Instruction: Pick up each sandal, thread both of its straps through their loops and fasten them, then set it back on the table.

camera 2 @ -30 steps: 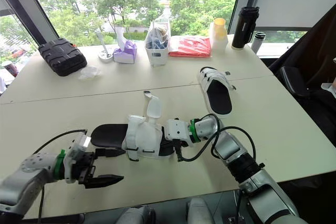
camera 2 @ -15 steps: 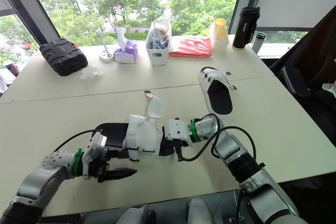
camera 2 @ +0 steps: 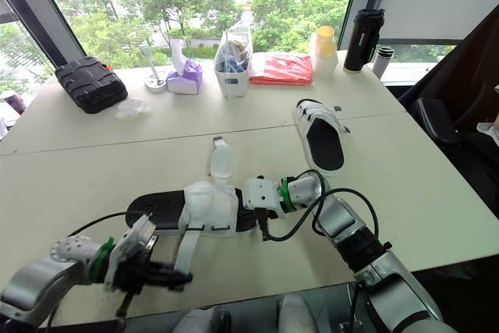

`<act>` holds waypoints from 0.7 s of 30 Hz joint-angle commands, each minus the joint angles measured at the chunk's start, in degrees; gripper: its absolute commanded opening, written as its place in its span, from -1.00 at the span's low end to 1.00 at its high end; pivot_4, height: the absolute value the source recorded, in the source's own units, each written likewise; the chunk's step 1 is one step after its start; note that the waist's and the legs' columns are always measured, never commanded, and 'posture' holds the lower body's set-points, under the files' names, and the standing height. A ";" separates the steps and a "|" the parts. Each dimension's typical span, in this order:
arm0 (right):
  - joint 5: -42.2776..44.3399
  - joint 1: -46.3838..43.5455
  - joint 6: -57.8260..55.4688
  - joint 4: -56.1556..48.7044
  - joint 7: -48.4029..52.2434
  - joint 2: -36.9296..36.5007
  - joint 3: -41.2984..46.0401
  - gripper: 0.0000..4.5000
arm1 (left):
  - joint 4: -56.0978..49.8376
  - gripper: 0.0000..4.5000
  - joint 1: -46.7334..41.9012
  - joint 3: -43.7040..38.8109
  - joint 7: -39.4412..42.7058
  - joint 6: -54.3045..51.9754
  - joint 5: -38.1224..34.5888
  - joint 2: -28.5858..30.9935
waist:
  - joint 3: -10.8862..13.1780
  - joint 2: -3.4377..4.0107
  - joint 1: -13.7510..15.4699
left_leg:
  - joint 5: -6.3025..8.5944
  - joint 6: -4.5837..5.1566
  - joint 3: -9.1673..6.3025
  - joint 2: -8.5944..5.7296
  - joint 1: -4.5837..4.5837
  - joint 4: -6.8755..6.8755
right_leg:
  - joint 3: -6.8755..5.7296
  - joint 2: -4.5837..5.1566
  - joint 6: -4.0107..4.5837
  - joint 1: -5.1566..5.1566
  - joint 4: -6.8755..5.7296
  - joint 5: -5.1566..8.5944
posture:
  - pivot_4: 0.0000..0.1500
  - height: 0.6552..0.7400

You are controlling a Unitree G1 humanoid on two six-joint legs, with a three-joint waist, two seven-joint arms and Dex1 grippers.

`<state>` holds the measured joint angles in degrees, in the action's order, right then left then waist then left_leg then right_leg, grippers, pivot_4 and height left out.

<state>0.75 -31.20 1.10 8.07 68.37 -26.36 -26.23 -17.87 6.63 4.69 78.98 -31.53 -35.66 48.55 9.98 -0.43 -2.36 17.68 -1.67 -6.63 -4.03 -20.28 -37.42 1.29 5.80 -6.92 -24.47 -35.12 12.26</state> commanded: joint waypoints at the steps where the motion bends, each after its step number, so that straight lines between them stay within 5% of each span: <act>1: -2.40 0.49 -0.62 2.05 -0.14 -0.02 -1.61 -1.00 | -5.77 -0.98 0.42 -1.77 1.85 -3.70 -4.94 2.81 | 0.00 -0.06 -0.01 | 0.00 0.00 -0.01 0.01 0.00 -0.01 | -0.01 0.00 0.03 0.00 0.00 0.02 | 1.00 1.00; 21: -2.85 -0.60 1.19 4.27 -0.32 0.45 -1.95 -1.00 | -2.10 -0.98 -17.13 -8.90 -4.71 -11.10 -16.39 -1.09 | 0.00 -0.05 -0.09 | -0.03 -0.05 0.00 -0.02 0.05 0.10 | 0.00 -0.13 0.07 -0.03 -0.01 0.03 | 1.00 1.00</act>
<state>0.74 -32.27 3.15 10.30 68.31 -25.81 -26.58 -20.69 -7.67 -0.99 74.76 -43.21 -49.34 48.36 9.98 -0.48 -2.44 17.65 -1.72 -6.65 -4.04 -20.24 -37.31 1.29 5.66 -6.85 -24.50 -35.13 12.30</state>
